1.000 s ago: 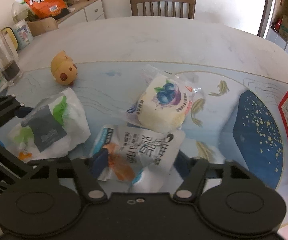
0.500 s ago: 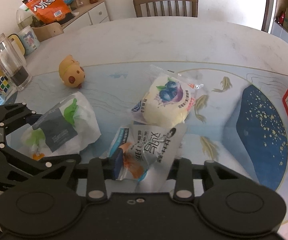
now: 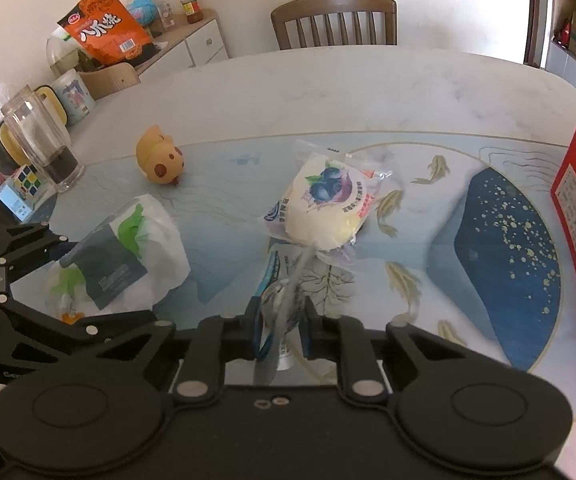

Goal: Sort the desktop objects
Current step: 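Carry the tissue pack and sausage pack with both grippers over the red box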

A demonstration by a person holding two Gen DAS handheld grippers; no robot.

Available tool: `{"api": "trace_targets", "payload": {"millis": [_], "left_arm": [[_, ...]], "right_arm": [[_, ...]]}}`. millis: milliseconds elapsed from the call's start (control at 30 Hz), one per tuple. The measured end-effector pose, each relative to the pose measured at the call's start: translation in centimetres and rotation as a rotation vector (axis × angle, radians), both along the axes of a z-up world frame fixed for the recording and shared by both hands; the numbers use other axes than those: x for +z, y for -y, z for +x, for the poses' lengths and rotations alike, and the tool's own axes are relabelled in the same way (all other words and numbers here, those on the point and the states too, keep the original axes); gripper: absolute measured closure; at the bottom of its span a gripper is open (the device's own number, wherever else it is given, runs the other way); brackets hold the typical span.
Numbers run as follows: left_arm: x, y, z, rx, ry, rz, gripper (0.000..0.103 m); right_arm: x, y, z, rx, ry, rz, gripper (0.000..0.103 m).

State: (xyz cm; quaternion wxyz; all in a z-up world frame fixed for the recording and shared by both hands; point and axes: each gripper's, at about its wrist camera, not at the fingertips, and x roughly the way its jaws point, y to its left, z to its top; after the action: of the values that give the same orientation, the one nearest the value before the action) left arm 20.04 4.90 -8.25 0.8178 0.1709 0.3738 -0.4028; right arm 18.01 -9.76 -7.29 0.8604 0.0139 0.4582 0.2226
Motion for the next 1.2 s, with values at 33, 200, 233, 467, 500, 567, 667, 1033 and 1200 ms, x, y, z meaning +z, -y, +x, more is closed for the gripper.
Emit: {"api": "trace_targets", "payload": {"millis": [33,200,233,467,500,567,667,1033,1200], "left_arm": [[0.2,0.0,-0.2,0.004,0.001,0.000,0.026],[1.3,0.3,-1.3,0.026,0.009,-0.002,0.026],[1.4,0.5,-1.5,0.031,0.008,-0.002,0.026],[2.9,2.0,-3.1,0.047,0.013,0.002,0.026],[3.2,2.3,-3.3,0.048,0.016,0.002,0.026],[3.7,2.8,-3.8,0.051,0.016,-0.003,0.026],[4.5,3.7,-4.4,0.054,0.019,-0.008,0.026],[7.5,7.8,-7.0,0.035,0.037,-0.031,0.026],[8.6,9.8,-7.6,0.031,0.047,-0.037,0.026]], "right_arm": [[0.2,0.2,-0.2,0.001,0.003,0.002,0.086],[0.9,1.5,-0.9,0.002,0.015,0.019,0.086],[0.9,1.8,-1.0,0.002,0.016,0.022,0.086],[2.3,4.1,-2.3,-0.003,0.030,0.053,0.086],[2.5,4.5,-2.5,-0.004,0.032,0.059,0.086],[3.0,5.2,-2.9,-0.007,0.036,0.068,0.086],[3.7,6.3,-3.3,-0.009,0.042,0.076,0.086],[6.6,10.5,-4.1,-0.003,0.092,0.089,0.086],[7.7,12.7,-3.8,-0.010,0.111,0.102,0.086]]}}
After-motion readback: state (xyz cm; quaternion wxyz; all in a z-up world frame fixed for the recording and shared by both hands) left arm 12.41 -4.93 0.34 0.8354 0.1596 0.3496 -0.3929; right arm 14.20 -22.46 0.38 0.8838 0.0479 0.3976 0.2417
